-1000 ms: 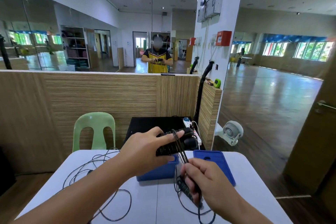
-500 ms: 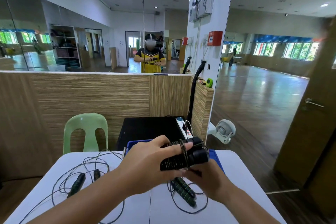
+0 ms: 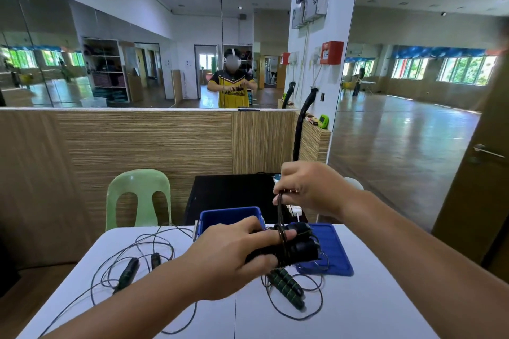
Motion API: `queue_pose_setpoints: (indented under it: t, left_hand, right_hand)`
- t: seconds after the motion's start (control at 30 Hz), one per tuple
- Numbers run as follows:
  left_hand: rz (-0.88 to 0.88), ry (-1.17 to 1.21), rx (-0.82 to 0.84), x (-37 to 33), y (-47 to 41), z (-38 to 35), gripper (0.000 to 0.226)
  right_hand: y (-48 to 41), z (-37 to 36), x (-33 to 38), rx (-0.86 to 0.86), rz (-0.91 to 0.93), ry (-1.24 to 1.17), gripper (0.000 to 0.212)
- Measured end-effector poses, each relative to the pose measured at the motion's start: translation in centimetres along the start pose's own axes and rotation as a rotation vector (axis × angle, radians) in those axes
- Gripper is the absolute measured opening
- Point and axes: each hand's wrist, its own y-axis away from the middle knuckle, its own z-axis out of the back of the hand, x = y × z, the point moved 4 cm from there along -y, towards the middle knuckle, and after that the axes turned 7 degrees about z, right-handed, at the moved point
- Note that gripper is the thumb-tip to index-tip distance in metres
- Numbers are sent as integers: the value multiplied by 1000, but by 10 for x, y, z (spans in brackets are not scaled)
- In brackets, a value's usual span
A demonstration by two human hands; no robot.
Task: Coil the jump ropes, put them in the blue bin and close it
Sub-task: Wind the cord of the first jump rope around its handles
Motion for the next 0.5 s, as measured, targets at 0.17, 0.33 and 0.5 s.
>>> queue_pose_setpoints:
  t: [0.17,0.33,0.5]
  left_hand:
    - [82,45,40,9,-2,-4,52]
    - [87,199,4,16,-5,-11,48]
    - [84,352,-97,24,-9,-11,42]
  right_hand:
    - [-10,4,13,71,4,69,16]
    - [-8,2,18,73,-99,-4,23]
    - [-4,8,16,97,-303,-238,35]
